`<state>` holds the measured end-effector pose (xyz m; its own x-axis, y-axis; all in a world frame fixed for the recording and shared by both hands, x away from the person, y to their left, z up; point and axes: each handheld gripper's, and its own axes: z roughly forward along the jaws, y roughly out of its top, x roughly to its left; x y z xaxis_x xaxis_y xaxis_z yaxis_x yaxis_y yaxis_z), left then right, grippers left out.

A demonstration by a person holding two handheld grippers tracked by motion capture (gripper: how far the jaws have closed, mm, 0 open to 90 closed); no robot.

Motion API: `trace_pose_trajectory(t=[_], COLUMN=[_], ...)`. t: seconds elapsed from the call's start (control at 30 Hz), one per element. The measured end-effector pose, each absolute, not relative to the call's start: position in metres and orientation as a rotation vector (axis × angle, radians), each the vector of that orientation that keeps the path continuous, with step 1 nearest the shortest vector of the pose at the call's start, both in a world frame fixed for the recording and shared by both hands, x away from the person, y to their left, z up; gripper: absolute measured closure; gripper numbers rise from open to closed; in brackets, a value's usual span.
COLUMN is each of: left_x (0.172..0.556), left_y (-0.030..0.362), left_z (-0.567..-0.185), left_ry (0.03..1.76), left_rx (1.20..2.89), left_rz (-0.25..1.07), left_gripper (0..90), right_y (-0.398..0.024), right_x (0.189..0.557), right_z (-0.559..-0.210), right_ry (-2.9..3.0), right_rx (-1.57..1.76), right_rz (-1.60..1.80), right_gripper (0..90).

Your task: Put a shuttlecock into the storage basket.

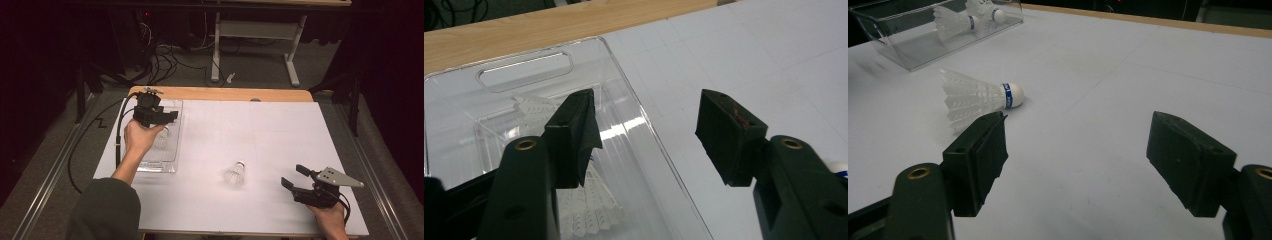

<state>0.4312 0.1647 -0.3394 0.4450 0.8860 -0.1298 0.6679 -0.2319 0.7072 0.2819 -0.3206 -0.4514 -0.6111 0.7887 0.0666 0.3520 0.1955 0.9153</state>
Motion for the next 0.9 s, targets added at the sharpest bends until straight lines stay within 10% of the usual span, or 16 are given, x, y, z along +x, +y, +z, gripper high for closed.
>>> trace_pose_trajectory(t=[0.9], left_x=[0.404], left_y=[0.163], left_z=[-0.346], left_ry=[1.231], left_rx=[1.979], left_rz=[0.362], left_gripper=[40.6], right_y=[-0.321], right_x=[0.281], right_z=[-0.451], right_ry=[2.049], right_rx=[1.071], right_rz=[1.399], right_gripper=[24.4])
